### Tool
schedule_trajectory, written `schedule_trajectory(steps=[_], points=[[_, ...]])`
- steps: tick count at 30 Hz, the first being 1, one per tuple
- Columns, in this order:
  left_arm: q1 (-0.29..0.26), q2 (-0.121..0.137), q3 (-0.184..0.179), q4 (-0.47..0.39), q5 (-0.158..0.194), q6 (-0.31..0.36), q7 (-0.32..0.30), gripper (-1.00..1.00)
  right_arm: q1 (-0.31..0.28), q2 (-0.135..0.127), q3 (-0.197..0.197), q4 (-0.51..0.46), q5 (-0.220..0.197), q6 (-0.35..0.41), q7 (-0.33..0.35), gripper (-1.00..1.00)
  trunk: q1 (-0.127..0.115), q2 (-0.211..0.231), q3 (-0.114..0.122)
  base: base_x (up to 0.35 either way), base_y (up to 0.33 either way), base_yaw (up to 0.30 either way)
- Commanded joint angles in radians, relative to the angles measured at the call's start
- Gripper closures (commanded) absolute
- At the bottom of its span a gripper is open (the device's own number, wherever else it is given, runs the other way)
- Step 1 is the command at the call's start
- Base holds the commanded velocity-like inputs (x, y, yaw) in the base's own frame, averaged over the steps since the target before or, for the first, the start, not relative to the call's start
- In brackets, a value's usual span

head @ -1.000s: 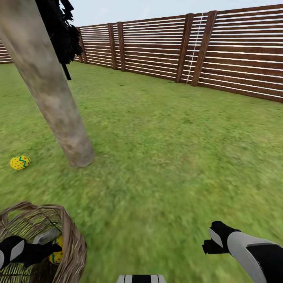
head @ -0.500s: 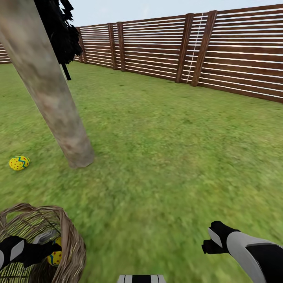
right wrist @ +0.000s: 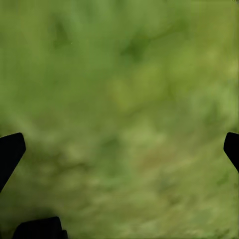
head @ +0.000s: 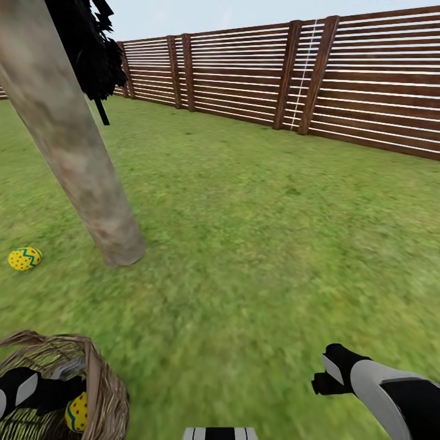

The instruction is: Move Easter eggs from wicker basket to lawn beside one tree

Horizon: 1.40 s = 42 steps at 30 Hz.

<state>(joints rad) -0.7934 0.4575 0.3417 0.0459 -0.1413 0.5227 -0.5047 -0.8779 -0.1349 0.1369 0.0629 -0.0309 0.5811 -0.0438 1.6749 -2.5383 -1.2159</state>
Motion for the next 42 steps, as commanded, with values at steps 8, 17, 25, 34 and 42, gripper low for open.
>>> schedule_trajectory(steps=[8,17,25,34,42], points=[[-0.001,0.001,0.011,0.002,-0.009,0.002,-0.003,-1.0,-0.001,0.001,0.006,0.002,-0.003,0.002,-0.001,-1.0,0.0,-0.001,-0.005,0.001,0.0,0.0],[-0.001,0.005,0.011,0.001,-0.009,0.002,-0.003,-1.0,-0.001,0.001,0.006,0.002,-0.003,0.002,-0.001,-1.0,0.003,-0.002,-0.024,0.0,0.0,0.0],[-0.001,0.007,0.011,0.0,-0.009,0.002,-0.003,-1.0,-0.001,0.001,0.006,0.002,-0.003,0.001,-0.001,-1.0,0.003,-0.002,-0.028,0.0,0.0,0.0],[-0.001,0.007,0.011,0.0,-0.003,0.002,-0.003,-1.0,-0.001,0.001,0.006,0.002,-0.003,0.001,-0.001,-1.0,0.005,-0.003,-0.043,0.0,0.0,0.0],[-0.001,0.008,0.011,0.0,0.007,0.002,-0.003,-1.0,-0.001,0.001,0.006,0.002,-0.003,0.001,-0.001,-1.0,0.005,-0.003,-0.043,0.0,0.0,0.0]])
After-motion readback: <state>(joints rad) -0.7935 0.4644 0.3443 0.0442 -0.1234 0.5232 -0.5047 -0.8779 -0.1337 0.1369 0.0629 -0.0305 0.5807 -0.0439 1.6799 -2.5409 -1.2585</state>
